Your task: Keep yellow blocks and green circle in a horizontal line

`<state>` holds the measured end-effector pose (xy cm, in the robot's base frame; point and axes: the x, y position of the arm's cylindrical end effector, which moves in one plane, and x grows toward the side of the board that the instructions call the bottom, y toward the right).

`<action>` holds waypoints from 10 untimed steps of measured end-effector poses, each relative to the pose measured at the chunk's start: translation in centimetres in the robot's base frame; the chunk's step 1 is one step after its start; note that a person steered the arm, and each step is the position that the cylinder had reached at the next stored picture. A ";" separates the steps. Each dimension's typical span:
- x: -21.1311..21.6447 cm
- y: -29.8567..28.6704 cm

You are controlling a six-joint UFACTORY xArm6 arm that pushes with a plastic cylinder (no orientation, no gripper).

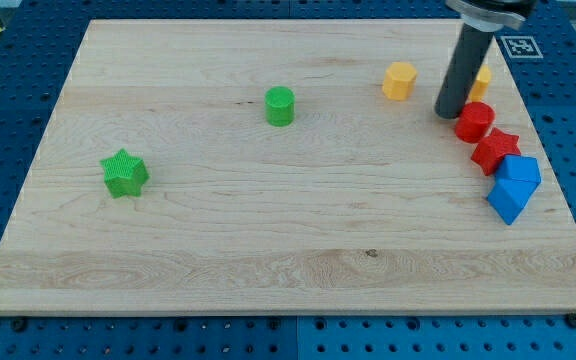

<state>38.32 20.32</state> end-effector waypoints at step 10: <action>-9.4 14.0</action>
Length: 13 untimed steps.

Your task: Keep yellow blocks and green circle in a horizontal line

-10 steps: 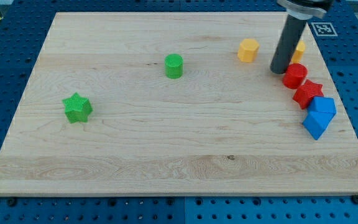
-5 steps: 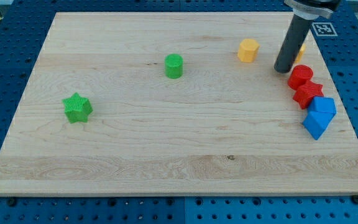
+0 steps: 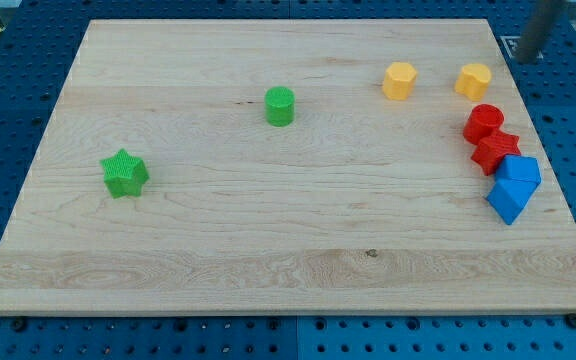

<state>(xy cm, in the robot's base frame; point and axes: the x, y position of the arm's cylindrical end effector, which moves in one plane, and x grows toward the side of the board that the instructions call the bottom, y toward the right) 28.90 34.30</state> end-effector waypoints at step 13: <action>3.1 -13.4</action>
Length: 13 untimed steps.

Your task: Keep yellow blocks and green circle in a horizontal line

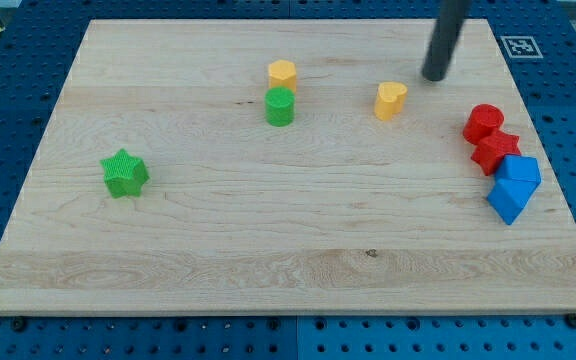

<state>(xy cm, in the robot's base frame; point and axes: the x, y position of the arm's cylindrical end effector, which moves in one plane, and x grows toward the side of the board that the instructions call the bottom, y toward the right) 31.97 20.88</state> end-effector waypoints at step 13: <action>5.0 -17.2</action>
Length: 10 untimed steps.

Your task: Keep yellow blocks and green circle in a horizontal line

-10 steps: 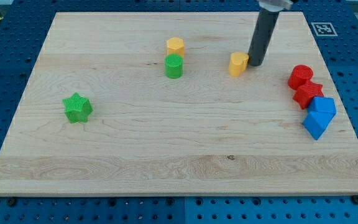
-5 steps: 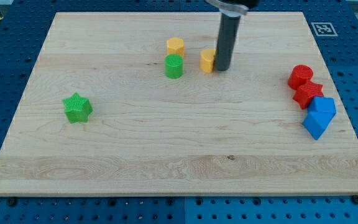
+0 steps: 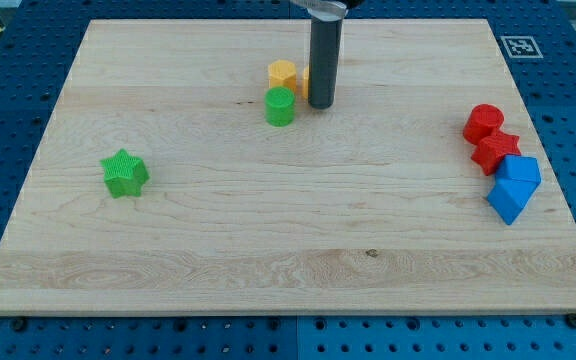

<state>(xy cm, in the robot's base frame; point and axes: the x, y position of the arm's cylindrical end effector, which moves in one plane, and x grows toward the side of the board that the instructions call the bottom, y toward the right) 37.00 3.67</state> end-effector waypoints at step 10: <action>-2.0 -9.8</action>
